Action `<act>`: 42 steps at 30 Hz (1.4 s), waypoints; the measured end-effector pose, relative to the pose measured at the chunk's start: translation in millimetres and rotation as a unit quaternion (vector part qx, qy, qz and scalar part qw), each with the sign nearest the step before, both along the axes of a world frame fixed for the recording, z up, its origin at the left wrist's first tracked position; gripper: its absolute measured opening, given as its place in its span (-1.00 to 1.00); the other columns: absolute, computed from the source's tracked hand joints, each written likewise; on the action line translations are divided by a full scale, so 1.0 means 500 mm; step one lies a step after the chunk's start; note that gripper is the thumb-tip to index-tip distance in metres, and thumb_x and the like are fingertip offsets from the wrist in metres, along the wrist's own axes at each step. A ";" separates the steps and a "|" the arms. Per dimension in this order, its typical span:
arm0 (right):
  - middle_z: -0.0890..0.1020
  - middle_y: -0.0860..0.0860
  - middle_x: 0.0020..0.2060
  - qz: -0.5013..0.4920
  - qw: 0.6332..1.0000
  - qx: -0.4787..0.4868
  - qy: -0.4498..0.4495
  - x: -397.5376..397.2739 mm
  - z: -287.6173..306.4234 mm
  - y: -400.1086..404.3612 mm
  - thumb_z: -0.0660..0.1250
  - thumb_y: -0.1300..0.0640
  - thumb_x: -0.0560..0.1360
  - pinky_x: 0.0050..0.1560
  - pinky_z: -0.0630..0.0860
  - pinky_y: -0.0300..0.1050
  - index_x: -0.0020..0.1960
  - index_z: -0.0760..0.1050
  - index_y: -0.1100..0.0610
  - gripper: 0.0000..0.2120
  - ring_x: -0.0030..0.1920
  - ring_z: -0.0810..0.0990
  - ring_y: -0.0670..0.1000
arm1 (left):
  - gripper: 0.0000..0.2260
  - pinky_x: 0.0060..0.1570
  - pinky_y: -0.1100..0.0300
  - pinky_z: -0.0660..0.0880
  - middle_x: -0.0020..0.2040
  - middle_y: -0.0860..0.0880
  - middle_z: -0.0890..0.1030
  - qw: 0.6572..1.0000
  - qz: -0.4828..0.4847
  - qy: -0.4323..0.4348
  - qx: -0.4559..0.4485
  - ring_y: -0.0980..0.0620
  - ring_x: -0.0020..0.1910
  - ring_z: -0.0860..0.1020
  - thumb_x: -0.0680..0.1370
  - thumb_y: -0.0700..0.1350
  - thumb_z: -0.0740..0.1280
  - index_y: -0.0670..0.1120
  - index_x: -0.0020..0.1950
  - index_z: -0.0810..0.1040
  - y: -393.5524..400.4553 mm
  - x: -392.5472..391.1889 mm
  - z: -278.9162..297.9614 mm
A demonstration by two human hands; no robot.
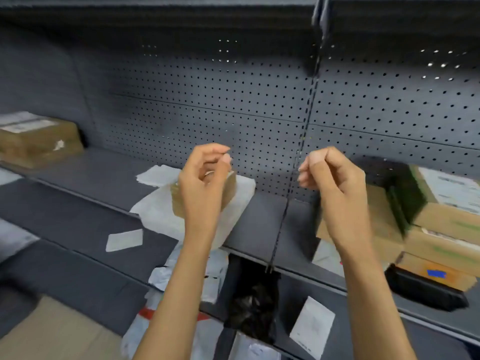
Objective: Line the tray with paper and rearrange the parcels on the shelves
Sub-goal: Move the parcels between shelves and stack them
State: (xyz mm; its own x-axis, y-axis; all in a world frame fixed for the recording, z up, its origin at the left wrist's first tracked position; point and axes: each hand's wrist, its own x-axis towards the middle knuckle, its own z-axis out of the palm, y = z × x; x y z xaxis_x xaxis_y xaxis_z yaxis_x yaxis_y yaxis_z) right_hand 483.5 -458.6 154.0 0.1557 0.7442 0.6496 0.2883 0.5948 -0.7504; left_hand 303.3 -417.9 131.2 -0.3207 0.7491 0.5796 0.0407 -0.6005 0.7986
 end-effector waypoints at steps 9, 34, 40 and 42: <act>0.53 0.03 -0.36 0.160 0.985 -0.003 0.065 -0.458 -0.001 0.139 0.18 0.25 0.69 -0.23 0.44 -0.29 -0.17 0.49 0.27 -0.73 -0.31 0.47 -0.07 | -0.94 -0.02 -0.11 0.55 -0.22 0.01 0.58 0.996 0.093 0.008 0.000 0.00 -0.19 0.55 0.59 -0.14 0.40 -0.10 -0.03 0.55 0.057 -0.432 -0.002; 0.66 -0.10 -0.22 0.277 0.946 -0.131 0.110 -1.279 -0.068 0.702 0.19 0.21 0.68 -0.17 0.49 -0.24 -0.07 0.58 0.07 -0.76 -0.21 0.59 -0.11 | -0.85 -0.21 0.43 0.46 -0.18 -0.01 0.61 0.971 0.202 -0.076 -0.105 0.20 -0.28 0.58 0.61 -0.23 0.32 -0.02 -0.11 0.56 0.503 -1.223 -0.080; 0.70 -0.10 -0.07 0.257 0.943 -0.183 0.103 -1.404 -0.091 0.828 0.22 0.14 0.67 -0.09 0.53 -0.23 0.09 0.58 0.08 -0.85 -0.07 0.63 -0.13 | -0.83 -0.15 0.42 0.46 -0.12 -0.01 0.62 0.966 0.215 -0.085 -0.115 0.09 -0.10 0.59 0.61 -0.22 0.31 0.00 -0.13 0.56 0.623 -1.361 -0.093; 0.70 -0.07 0.04 0.248 0.943 -0.202 0.093 -1.447 -0.098 0.867 0.25 0.13 0.65 -0.03 0.55 -0.19 0.13 0.57 0.06 -0.87 -0.02 0.64 -0.11 | -0.80 -0.09 0.34 0.45 -0.11 0.04 0.62 0.968 0.201 -0.092 -0.123 0.05 -0.03 0.58 0.60 -0.22 0.31 0.03 -0.15 0.56 0.677 -1.411 -0.097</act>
